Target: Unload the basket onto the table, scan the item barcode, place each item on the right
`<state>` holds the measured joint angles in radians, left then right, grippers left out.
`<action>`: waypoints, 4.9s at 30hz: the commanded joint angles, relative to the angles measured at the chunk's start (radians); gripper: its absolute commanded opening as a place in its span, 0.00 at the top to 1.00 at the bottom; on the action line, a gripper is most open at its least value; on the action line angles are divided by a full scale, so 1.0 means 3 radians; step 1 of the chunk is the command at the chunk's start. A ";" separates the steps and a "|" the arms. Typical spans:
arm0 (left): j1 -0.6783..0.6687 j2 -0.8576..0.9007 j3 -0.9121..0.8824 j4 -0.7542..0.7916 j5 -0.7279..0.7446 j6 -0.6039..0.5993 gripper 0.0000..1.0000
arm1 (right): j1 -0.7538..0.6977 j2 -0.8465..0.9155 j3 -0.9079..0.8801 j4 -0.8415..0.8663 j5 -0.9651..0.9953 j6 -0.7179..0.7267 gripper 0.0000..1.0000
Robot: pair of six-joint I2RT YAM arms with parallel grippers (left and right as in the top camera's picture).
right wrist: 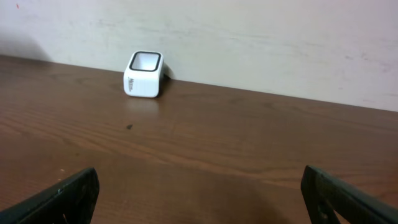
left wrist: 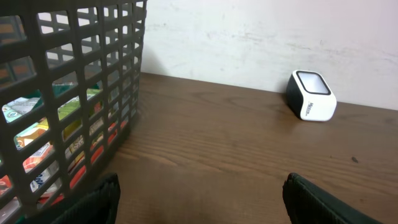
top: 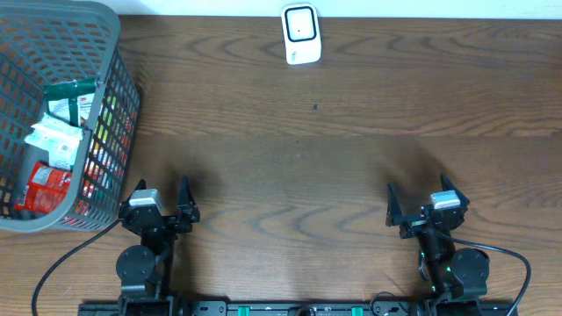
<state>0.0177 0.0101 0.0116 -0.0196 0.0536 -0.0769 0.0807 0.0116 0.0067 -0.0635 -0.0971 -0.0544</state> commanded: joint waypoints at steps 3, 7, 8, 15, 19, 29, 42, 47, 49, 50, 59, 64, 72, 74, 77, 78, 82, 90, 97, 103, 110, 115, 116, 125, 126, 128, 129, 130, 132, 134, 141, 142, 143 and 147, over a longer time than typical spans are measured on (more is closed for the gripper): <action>-0.0008 -0.0020 -0.0025 -0.0154 0.0032 0.0045 0.15 | -0.0014 -0.0019 -0.0004 -0.0014 0.0019 0.0042 0.01; -0.0008 -0.0020 -0.0025 -0.0154 0.0032 0.0045 0.15 | -0.0014 -0.0019 -0.0004 -0.0014 0.0019 0.0042 0.01; -0.0008 -0.0020 -0.0025 -0.0155 0.0032 0.0045 0.15 | -0.0014 -0.0019 -0.0004 -0.0014 0.0019 0.0042 0.01; -0.0008 -0.0020 -0.0025 -0.0154 0.0032 0.0045 0.15 | -0.0014 -0.0019 -0.0004 -0.0014 0.0019 0.0042 0.01; -0.0008 -0.0020 -0.0025 -0.0154 0.0032 0.0045 0.15 | -0.0014 -0.0019 -0.0004 -0.0014 0.0019 0.0042 0.01; -0.0008 -0.0020 -0.0025 -0.0154 0.0032 0.0045 0.15 | -0.0014 -0.0019 -0.0004 -0.0014 0.0019 0.0042 0.01; -0.0008 -0.0020 -0.0025 -0.0154 0.0032 0.0045 0.15 | -0.0014 -0.0019 -0.0004 -0.0014 0.0019 0.0042 0.01; -0.0008 -0.0020 -0.0025 -0.0149 0.0033 0.0043 0.15 | -0.0014 -0.0019 -0.0004 -0.0014 0.0019 0.0042 0.01; -0.0008 -0.0020 -0.0025 -0.0150 0.0033 0.0043 0.15 | -0.0014 -0.0019 -0.0004 -0.0014 0.0019 0.0042 0.01; -0.0008 -0.0020 -0.0025 -0.0150 0.0033 0.0043 0.15 | -0.0014 -0.0019 -0.0004 -0.0014 0.0019 0.0042 0.01; -0.0008 -0.0020 -0.0024 0.0023 0.0259 0.0042 0.15 | -0.0014 -0.0019 -0.0004 -0.0014 0.0019 0.0042 0.01; -0.0008 -0.0020 0.0159 -0.0034 0.0638 -0.0148 0.15 | -0.0014 -0.0018 -0.0004 -0.0014 0.0019 0.0042 0.01; -0.0008 0.0005 0.0678 -0.0556 0.0646 -0.0184 0.15 | -0.0014 -0.0017 -0.0004 -0.0014 0.0019 0.0042 0.01; -0.0008 0.0043 0.0806 -0.0640 0.0646 -0.0183 0.15 | -0.0014 -0.0017 -0.0004 -0.0014 0.0019 0.0042 0.01; -0.0008 0.0158 0.1031 -0.0716 0.0646 -0.0183 0.15 | -0.0014 -0.0017 -0.0004 -0.0014 0.0019 0.0042 0.01; -0.0008 0.0216 0.1124 -0.0748 0.0656 -0.0183 0.15 | -0.0014 -0.0017 -0.0004 -0.0014 0.0019 0.0042 0.01; -0.0008 0.0584 0.1629 -0.0978 0.0758 -0.0169 0.15 | -0.0014 -0.0017 -0.0004 -0.0014 0.0019 0.0042 0.01; -0.0008 0.1601 0.2879 -0.1808 0.0759 -0.0113 0.15 | -0.0014 -0.0017 -0.0004 -0.0014 0.0019 0.0042 0.01; -0.0008 0.2622 0.4201 -0.2763 0.0741 0.0322 0.15 | -0.0014 -0.0017 -0.0004 -0.0014 0.0019 0.0042 0.01; -0.0004 0.3540 0.5412 -0.3456 0.0486 0.0459 0.15 | -0.0014 -0.0017 -0.0004 -0.0014 0.0018 0.0042 0.01; 0.0144 0.4538 0.6612 -0.4173 0.0128 0.0668 0.15 | -0.0014 -0.0017 -0.0004 -0.0014 0.0019 0.0042 0.01; 0.0632 0.4941 0.6985 -0.4209 0.0217 0.0720 0.15 | -0.0014 -0.0017 -0.0004 -0.0014 0.0019 0.0042 0.01; 0.0764 0.4986 0.7001 -0.4159 0.0284 0.0718 0.15 | -0.0014 -0.0017 -0.0004 -0.0014 0.0019 0.0042 0.01; 0.1654 0.5268 0.7000 -0.3717 0.0413 0.0734 0.15 | -0.0014 -0.0017 -0.0004 -0.0014 0.0019 0.0042 0.01; 0.1686 0.5287 0.7000 -0.3704 0.0495 0.0699 0.15 | -0.0014 -0.0017 -0.0004 -0.0014 0.0019 0.0042 0.01; 0.1728 0.5348 0.6972 -0.3713 0.0454 0.0730 0.15 | -0.0014 -0.0017 -0.0004 -0.0014 0.0019 0.0042 0.01; 0.1741 0.5389 0.6956 -0.3683 0.0458 0.0730 0.15 | -0.0014 -0.0017 -0.0004 -0.0014 0.0018 0.0042 0.01; 0.1745 0.5435 0.6953 -0.3675 0.0456 0.0731 0.15 | -0.0014 -0.0017 -0.0004 -0.0014 0.0019 0.0042 0.01; 0.1752 0.5550 0.6953 -0.3658 0.0456 0.0731 0.15 | -0.0014 -0.0017 -0.0004 -0.0014 0.0019 0.0042 0.01; 0.1751 0.5689 0.6953 -0.3656 0.0458 0.0731 0.15 | -0.0014 -0.0017 -0.0004 -0.0014 0.0019 0.0042 0.01; 0.1751 0.6167 0.6953 -0.3670 0.0510 0.0894 0.15 | -0.0014 -0.0017 -0.0004 -0.0014 0.0019 0.0042 0.01; 0.1751 0.6208 0.6953 -0.3670 0.0528 0.0937 0.14 | -0.0014 -0.0017 -0.0004 -0.0014 0.0019 0.0042 0.01; 0.1751 0.6263 0.6953 -0.3669 0.0573 0.1005 0.11 | -0.0014 -0.0017 -0.0004 -0.0014 0.0019 0.0042 0.01; 0.1751 0.6467 0.6953 -0.3638 0.0608 0.1116 0.11 | -0.0014 -0.0017 -0.0004 -0.0014 0.0019 0.0042 0.01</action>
<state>0.5369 1.9224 2.0861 -1.1172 0.2092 0.2016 0.0807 0.0120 0.0067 -0.0635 -0.0967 -0.0544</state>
